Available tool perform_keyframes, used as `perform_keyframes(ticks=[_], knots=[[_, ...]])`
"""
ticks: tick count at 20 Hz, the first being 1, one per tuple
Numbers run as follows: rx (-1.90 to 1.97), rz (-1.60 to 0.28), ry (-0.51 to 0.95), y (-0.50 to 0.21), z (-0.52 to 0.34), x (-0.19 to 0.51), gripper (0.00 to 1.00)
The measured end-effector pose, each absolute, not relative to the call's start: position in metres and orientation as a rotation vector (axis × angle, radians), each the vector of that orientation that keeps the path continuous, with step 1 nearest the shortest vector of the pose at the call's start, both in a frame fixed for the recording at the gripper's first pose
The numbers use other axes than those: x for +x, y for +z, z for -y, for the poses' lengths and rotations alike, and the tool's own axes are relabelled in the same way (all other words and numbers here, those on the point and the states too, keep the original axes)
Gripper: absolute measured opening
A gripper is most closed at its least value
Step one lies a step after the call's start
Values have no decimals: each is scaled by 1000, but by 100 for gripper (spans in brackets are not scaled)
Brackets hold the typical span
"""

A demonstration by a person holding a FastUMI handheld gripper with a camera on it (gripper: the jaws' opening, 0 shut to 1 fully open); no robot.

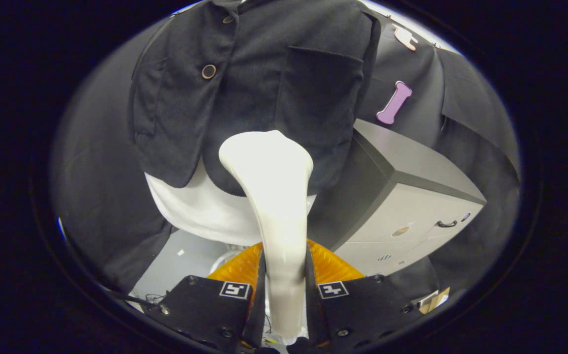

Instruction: Iron the clothes twice with a garment steamer, once on the left side and once on the right side.

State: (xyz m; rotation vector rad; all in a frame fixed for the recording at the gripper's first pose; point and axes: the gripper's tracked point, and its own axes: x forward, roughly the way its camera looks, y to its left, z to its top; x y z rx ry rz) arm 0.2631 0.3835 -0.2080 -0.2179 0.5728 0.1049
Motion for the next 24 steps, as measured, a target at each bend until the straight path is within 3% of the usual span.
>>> perform_keyframes(ticks=[5,13,24], knots=[[-160,-513,121,-158,-384,254,37],[-82,-276,208,5,-415,221,37],[-8,-67,305,177,-519,194,37]])
